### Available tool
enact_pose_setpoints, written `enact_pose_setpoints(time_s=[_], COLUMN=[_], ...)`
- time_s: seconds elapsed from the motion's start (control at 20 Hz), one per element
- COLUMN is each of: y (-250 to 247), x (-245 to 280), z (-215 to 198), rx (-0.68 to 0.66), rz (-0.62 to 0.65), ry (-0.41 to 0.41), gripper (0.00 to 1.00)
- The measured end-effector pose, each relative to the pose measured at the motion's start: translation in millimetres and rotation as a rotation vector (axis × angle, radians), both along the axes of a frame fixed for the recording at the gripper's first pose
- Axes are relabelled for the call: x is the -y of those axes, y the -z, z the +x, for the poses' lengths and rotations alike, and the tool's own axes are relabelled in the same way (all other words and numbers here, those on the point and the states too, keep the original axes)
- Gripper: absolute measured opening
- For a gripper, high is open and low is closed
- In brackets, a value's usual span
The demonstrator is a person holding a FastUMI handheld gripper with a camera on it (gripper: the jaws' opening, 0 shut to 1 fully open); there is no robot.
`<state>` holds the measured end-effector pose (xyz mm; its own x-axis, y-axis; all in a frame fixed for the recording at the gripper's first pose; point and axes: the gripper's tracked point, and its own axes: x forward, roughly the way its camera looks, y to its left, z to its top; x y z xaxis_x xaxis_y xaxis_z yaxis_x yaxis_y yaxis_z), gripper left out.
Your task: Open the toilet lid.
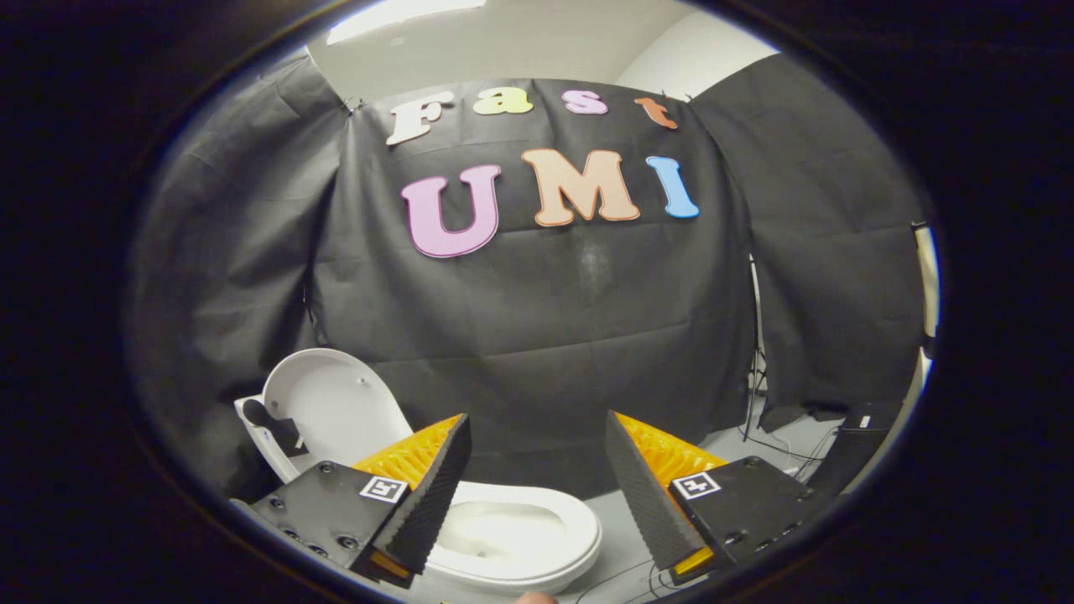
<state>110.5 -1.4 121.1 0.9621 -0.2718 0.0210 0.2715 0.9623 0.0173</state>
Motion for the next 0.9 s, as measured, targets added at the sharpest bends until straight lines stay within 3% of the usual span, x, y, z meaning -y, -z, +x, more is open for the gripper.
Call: enact_pose_setpoints(time_s=[0.9], y=[11], x=[-25], z=[10], rx=[-0.045], rz=[-0.016], ry=[-0.048], gripper=[0.99])
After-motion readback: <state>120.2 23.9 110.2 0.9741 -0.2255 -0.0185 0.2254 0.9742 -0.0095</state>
